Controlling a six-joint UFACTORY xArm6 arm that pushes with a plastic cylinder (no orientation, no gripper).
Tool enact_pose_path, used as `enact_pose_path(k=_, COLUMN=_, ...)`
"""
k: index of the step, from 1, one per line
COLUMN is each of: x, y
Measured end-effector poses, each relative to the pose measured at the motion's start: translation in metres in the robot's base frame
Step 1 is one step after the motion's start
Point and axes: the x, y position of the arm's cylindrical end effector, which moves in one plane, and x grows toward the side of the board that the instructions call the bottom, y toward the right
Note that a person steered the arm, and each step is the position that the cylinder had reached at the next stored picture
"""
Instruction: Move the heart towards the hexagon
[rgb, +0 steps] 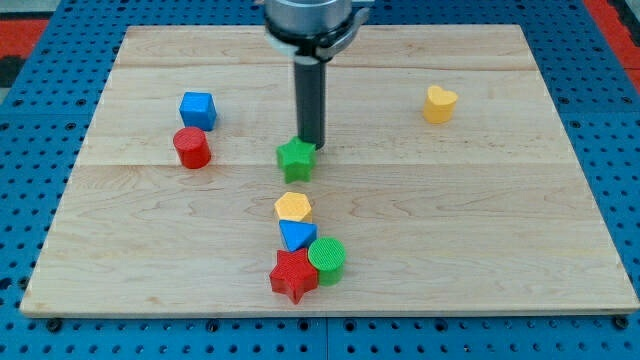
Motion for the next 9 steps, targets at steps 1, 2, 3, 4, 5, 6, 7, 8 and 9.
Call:
enact_pose_path(k=1, x=0.026, y=-0.017)
enact_pose_path(k=2, x=0.026, y=-0.018)
enact_pose_path(k=3, x=0.001, y=0.035)
enact_pose_path(k=4, x=-0.011, y=0.156)
enact_pose_path(k=5, x=-0.064, y=0.249)
enact_pose_path(k=6, x=-0.099, y=0.26)
enact_pose_path(k=7, x=-0.079, y=0.161)
enact_pose_path(k=8, x=-0.038, y=0.072)
enact_pose_path(k=9, x=-0.007, y=0.013)
